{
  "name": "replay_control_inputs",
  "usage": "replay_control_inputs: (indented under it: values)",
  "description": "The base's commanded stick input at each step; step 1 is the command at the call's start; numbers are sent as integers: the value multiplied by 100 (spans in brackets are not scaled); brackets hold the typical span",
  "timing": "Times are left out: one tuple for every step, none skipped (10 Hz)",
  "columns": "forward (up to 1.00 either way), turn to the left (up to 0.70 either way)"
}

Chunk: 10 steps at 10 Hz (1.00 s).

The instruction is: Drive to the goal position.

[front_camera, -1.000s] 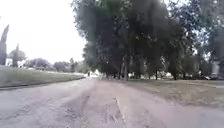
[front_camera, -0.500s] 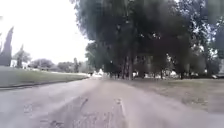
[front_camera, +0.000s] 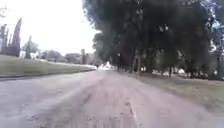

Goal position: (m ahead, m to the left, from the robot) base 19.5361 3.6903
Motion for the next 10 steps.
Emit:
replay_control_inputs:
  values:
    - [100,24]
    - [100,0]
    - [100,0]
    - [100,0]
    - [100,0]
    - [100,0]
    - [100,0]
    - [100,0]
    - [100,0]
    - [100,0]
